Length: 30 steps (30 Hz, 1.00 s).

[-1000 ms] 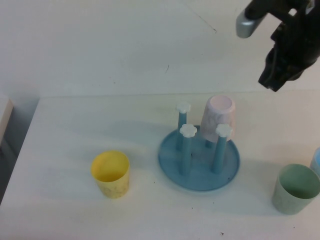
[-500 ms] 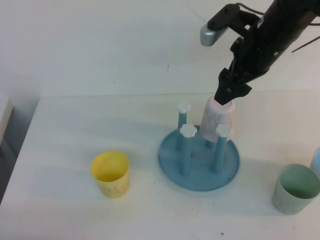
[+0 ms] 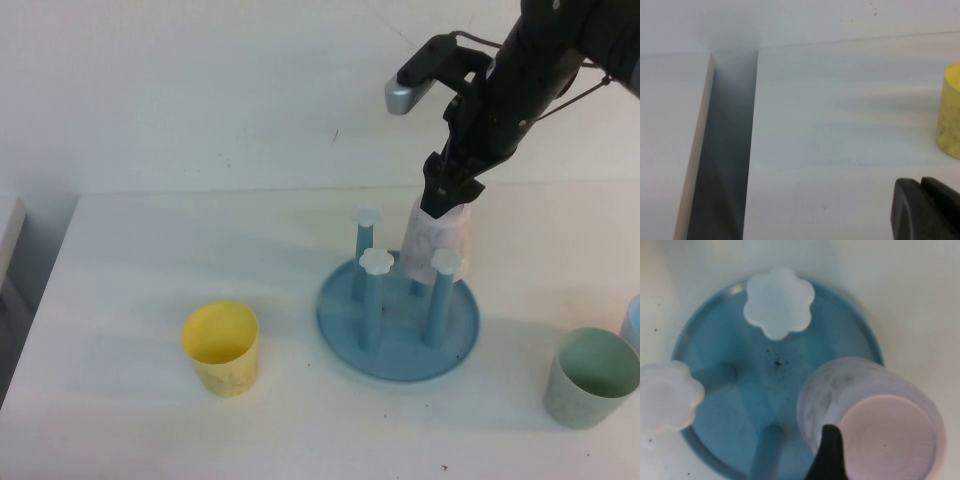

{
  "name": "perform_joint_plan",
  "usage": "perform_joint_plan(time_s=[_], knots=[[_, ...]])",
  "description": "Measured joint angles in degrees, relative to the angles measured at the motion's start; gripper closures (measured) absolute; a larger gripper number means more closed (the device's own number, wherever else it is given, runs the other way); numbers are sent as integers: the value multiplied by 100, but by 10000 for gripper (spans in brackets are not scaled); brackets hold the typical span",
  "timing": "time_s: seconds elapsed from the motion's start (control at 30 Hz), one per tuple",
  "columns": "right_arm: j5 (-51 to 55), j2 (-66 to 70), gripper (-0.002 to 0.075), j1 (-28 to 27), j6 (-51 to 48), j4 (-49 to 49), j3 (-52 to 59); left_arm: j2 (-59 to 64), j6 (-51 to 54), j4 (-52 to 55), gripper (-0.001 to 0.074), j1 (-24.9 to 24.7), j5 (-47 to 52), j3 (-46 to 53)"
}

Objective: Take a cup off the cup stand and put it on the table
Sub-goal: Pick up the cup from the rack

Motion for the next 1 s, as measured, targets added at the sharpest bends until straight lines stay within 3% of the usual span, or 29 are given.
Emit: perform_joint_plan(time_s=[1.0], knots=[[0,277,155,0,-67,125,-13,0,10,0,738,0,0,0]])
